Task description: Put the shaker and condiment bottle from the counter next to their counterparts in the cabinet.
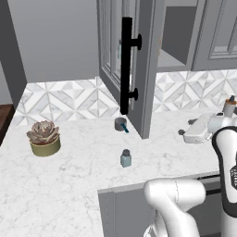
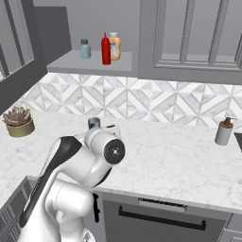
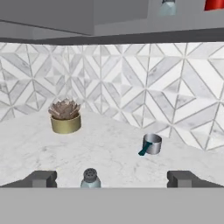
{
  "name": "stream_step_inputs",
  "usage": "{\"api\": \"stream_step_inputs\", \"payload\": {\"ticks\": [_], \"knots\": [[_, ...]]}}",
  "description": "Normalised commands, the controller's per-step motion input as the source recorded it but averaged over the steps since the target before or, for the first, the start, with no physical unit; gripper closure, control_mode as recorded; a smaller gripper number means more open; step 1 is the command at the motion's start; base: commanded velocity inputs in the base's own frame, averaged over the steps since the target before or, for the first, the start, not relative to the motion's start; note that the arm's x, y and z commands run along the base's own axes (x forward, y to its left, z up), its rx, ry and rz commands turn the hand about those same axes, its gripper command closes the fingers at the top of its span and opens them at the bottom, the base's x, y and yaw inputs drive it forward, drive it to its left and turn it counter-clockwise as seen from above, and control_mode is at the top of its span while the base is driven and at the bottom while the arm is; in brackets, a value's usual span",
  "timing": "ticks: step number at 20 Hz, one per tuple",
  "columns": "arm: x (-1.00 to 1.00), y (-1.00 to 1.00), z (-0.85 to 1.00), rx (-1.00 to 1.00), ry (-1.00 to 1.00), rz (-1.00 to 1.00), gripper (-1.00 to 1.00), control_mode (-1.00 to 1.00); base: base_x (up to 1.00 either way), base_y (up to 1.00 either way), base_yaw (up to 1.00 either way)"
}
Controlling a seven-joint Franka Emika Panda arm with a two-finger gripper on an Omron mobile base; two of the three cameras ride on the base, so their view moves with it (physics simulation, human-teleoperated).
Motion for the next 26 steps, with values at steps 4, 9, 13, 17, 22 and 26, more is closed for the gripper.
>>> {"api": "stream_step_inputs", "payload": {"ticks": [4,9,13,17,22,26], "knots": [[-0.01,0.14,-0.61,-0.02,0.00,0.03,-1.00,-1.00,0.00,0.00,0.00],[0.00,0.14,-0.65,0.00,-0.05,0.13,-1.00,-1.00,0.00,0.00,0.00],[0.01,0.40,-0.49,0.00,0.01,0.15,-1.00,-1.00,0.00,0.00,0.00],[0.00,0.37,-0.42,0.00,0.00,0.10,-1.00,-1.00,0.00,0.00,0.00],[0.00,0.39,-0.41,0.00,0.00,0.08,-1.00,-1.00,0.00,0.00,0.00],[0.01,0.19,-0.31,0.01,0.00,0.05,-1.00,-1.00,0.00,0.00,0.00]]}}
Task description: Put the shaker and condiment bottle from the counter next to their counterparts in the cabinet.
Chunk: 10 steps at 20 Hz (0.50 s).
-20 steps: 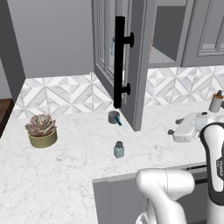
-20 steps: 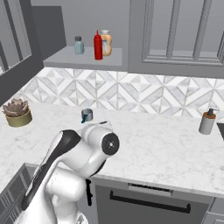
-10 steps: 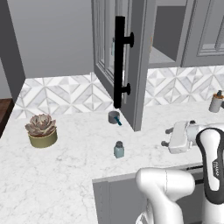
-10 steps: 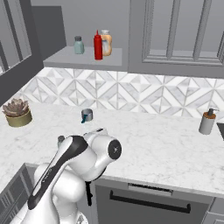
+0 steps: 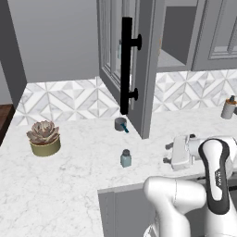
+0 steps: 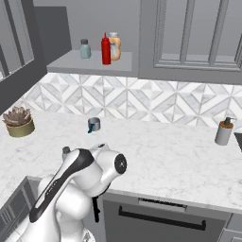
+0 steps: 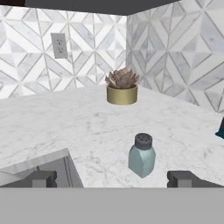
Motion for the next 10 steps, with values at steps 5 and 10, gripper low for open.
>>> {"api": "stream_step_inputs", "payload": {"ticks": [5,10], "knots": [[0.08,0.26,-0.33,0.00,0.00,0.07,-1.00,-1.00,0.00,0.00,0.00],[0.11,0.27,-0.29,0.00,0.00,0.07,-1.00,-1.00,0.00,0.00,0.00]]}}
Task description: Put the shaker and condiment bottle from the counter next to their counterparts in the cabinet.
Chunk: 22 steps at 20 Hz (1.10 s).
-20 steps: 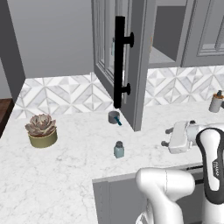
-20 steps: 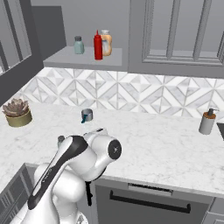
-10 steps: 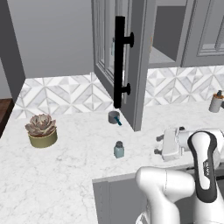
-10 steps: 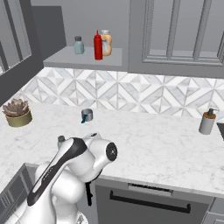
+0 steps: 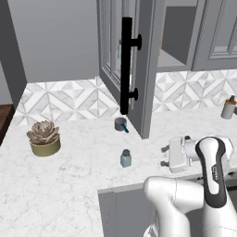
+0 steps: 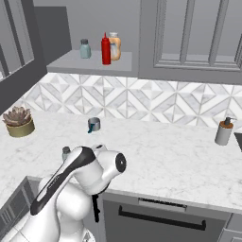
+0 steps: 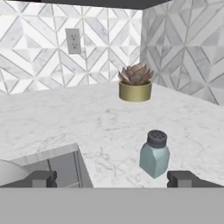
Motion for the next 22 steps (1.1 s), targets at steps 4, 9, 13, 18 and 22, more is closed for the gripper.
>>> {"api": "stream_step_inputs", "payload": {"ticks": [4,9,13,18,22], "knots": [[0.19,0.36,-0.35,0.00,0.00,0.08,-1.00,-1.00,0.00,0.00,0.00],[0.16,0.41,-0.46,0.00,0.00,0.08,-1.00,-1.00,0.00,0.00,0.00],[0.09,0.42,-0.50,0.00,0.00,0.07,-1.00,-1.00,0.00,0.00,0.00],[0.06,0.40,-0.42,0.00,0.00,0.05,-1.00,-1.00,0.00,0.00,0.00],[0.15,0.34,-0.22,0.00,0.00,0.01,-1.00,-1.00,0.00,0.00,0.00]]}}
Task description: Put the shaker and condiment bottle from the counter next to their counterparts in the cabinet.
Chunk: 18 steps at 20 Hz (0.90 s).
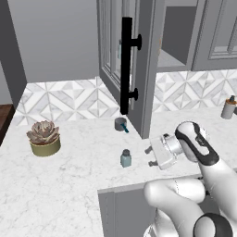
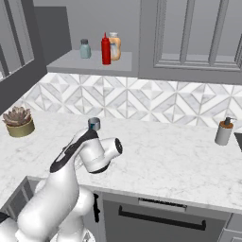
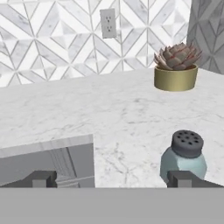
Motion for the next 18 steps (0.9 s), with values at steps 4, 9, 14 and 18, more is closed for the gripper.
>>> {"api": "stream_step_inputs", "payload": {"ticks": [4,9,14,18], "knots": [[0.23,0.42,-0.25,0.00,0.00,0.00,-1.00,-1.00,0.00,0.00,0.00],[0.20,0.33,-0.28,0.00,0.00,0.00,-1.00,-1.00,0.00,0.00,0.00],[0.18,0.14,-0.37,0.00,0.00,0.02,-1.00,-1.00,0.00,0.00,0.00],[0.21,0.01,-0.30,0.01,-0.01,0.04,-1.00,-1.00,0.00,0.00,0.00]]}}
